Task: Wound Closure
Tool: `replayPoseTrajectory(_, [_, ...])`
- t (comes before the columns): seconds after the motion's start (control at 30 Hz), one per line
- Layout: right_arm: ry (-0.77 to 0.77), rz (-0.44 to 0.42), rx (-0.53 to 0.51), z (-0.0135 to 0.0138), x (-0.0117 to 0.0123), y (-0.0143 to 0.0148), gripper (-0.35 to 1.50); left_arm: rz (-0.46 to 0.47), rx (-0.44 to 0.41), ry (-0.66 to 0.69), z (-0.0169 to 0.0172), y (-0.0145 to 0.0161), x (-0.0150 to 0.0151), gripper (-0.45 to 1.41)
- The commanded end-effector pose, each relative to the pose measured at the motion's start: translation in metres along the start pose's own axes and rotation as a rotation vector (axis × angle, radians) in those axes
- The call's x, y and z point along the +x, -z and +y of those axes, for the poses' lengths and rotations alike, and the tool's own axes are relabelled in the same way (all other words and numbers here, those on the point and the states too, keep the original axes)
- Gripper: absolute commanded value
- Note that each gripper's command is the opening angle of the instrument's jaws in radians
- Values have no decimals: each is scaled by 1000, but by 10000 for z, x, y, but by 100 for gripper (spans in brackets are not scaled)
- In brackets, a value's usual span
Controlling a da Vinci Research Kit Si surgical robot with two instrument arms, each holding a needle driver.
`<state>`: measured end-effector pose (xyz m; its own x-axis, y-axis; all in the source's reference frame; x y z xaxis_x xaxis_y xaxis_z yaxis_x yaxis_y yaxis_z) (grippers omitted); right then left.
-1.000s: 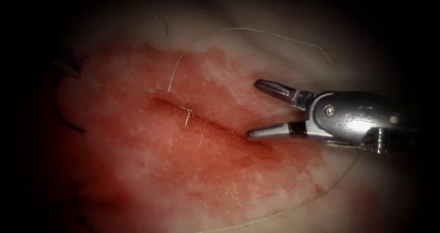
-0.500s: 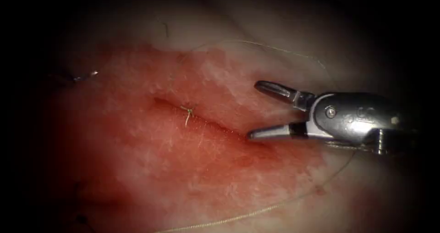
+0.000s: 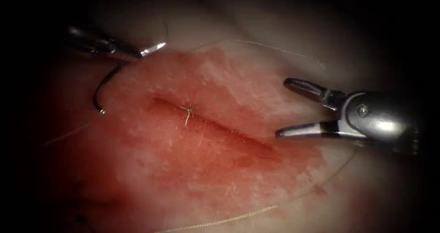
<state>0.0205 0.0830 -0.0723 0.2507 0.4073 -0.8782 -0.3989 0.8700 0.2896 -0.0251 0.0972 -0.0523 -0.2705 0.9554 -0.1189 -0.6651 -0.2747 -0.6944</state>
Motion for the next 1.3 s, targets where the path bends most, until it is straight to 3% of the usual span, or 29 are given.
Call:
replayPoseTrajectory(0.03, [0,13,5,-9,0,-13,148,35,-23,3,7,-18,1,-35])
replayPoseTrajectory(0.23, [124,18,-12,-50,19,-48,146,141,-125,68,25,-46,-1,-35])
replayPoseTrajectory(0.4, [228,52,-6,-84,22,-76,140,248,-220,130,37,-34,13,-35])
replayPoseTrajectory(0.57, [239,78,-25,-85,16,-81,138,301,-325,191,58,-18,17,-35])
replayPoseTrajectory(0.77, [221,122,-104,-83,29,-83,135,306,-358,204,76,-28,14,-35])
replayPoseTrajectory(1.3, [204,179,-145,-98,53,-84,128,365,-353,214,66,-28,20,-35])
